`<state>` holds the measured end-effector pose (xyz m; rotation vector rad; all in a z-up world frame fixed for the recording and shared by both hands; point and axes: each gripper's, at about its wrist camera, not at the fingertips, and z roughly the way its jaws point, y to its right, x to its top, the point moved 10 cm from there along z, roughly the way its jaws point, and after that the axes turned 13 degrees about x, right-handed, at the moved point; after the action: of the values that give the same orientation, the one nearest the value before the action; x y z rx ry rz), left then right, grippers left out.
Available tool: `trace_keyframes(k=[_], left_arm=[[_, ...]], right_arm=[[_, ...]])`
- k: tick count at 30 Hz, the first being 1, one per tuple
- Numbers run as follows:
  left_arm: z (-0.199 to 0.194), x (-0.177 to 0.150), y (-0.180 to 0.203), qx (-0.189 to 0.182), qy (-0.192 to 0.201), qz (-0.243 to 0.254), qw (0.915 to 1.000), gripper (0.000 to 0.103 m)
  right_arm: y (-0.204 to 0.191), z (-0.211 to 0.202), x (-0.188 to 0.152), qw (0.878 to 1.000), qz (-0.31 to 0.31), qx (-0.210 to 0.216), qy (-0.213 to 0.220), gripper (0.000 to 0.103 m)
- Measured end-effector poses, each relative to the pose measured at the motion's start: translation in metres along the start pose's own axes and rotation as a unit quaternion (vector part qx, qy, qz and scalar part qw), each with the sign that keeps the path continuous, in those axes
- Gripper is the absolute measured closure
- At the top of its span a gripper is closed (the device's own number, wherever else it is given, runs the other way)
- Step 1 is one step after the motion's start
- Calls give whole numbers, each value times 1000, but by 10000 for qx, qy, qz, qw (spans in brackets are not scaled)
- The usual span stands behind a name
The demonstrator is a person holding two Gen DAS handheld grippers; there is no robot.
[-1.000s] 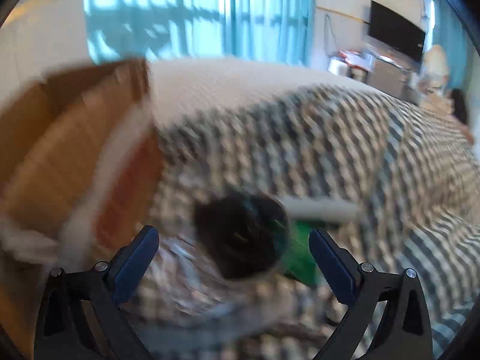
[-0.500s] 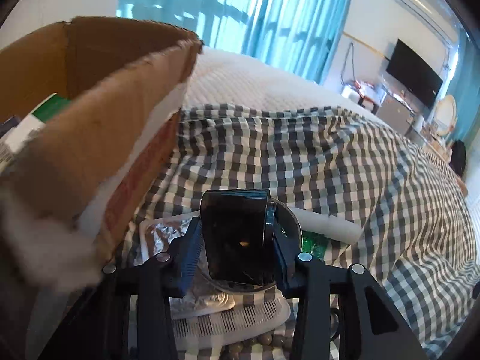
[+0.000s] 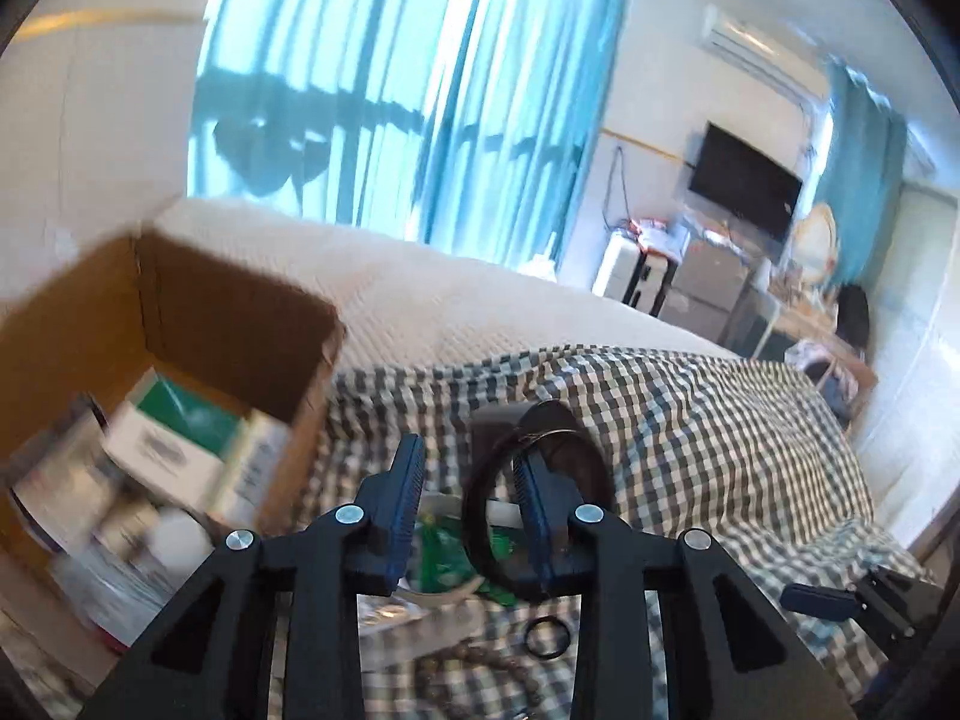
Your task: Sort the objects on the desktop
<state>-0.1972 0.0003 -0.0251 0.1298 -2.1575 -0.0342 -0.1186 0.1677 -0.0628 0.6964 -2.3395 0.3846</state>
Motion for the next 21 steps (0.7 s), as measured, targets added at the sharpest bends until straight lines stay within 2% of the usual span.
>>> trace_keyframes(k=[3,4,6,9,12,14,16,17,19,21], left_arm=[[-10,13,-12,-234,-72,9,9997,74],[-12,13,-15,-245,-108,73,9996,78],[-12,7,-21,-280,-162,155,9994,79],[-11,-22,-23,-487,-460,43,9977,79],[2,-61,-21,-601,-960,-135,9935,77],[13,-83,-15,-610,-1180,-157,9910,70],[21,-95,-5,-624,-1224,27,9905,48],[23,-101,0,-554,-1199,194,9911,44],[26,-108,10,-455,-1140,503,9912,27],[29,-113,15,-424,-1084,622,9913,23]], right_arm=[[-14,10,4,10000,-42,65,-38,29],[-18,14,3,9999,-24,90,-91,29],[-22,23,1,9998,19,89,-177,29],[-21,29,-2,9996,92,31,-279,29],[-14,28,-2,9995,155,-137,-256,28],[-10,27,-1,9993,255,-149,-232,24],[-5,27,0,9989,390,-110,-217,23],[-3,28,0,9987,433,-85,-236,22],[0,31,-4,9982,499,-76,-330,22],[1,35,-10,9976,513,-46,-464,22]])
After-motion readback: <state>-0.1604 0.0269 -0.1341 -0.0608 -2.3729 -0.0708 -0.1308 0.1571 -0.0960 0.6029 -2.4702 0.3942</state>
